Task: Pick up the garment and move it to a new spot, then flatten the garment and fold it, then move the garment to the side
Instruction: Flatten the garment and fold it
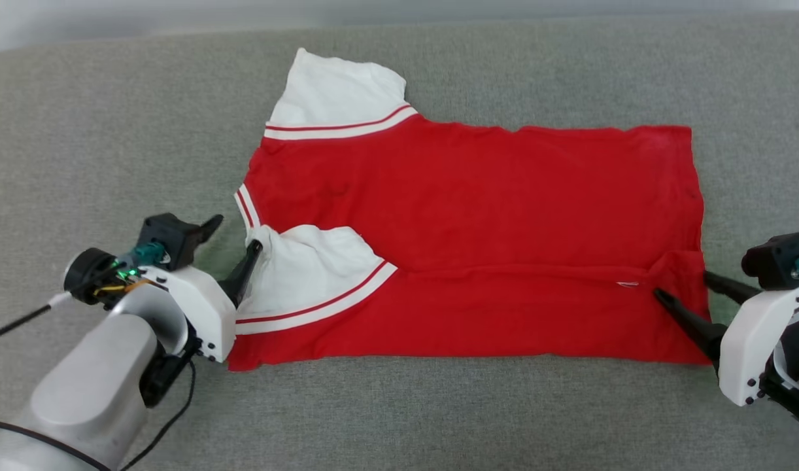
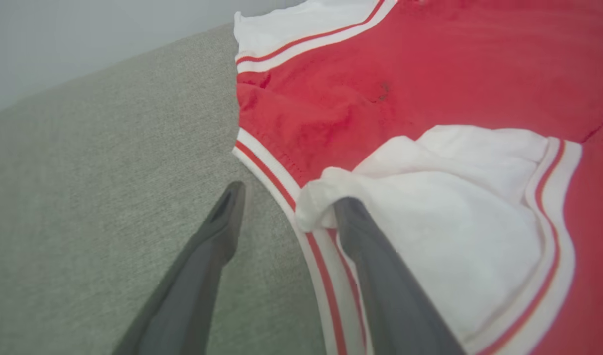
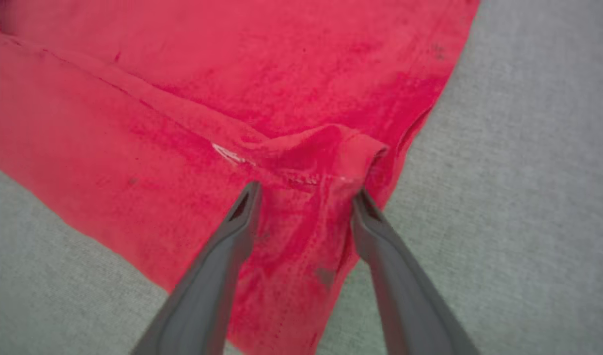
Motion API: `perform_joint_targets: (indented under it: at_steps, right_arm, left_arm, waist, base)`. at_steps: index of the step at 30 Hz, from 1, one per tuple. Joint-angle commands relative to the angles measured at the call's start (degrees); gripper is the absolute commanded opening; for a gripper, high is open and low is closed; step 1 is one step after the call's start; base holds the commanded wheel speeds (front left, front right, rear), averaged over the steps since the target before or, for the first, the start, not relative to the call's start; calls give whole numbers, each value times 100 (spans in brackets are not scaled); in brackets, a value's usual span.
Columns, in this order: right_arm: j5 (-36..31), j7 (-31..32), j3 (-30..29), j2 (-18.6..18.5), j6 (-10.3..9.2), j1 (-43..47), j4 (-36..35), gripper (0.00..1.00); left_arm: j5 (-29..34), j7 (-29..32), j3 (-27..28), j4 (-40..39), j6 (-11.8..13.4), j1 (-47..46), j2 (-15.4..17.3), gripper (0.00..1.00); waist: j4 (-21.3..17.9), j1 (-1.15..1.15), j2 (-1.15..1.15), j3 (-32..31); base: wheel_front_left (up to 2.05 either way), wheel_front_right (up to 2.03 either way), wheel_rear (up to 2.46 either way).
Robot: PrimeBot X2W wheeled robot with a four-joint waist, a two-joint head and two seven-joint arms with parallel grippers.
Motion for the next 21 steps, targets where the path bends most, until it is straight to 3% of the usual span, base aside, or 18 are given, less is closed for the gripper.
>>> perform_joint_targets:
  at_steps: [1,9,21]
  right_arm:
    - [-62,-16,-165,-14,-4,122,-148,100]
    - [-277,270,-642,5,-4,504,-621,100]
    - [-652,701,-1233,281,-4,850,-1179,100]
  left_arm:
    - [-57,125,33,-120,-49,-163,123,100]
    - [-285,1198,60,-986,-88,-425,640,100]
    - [-1678,4642,-408,-1978,-253,-968,1232,100]
  waist:
    - [82,-1,0,-222]
    - [202,-1,0,-446]
    - [193,-1,0,-432]
  base:
    - [0,0,0]
    - [0,0,0]
    - [0,0,0]
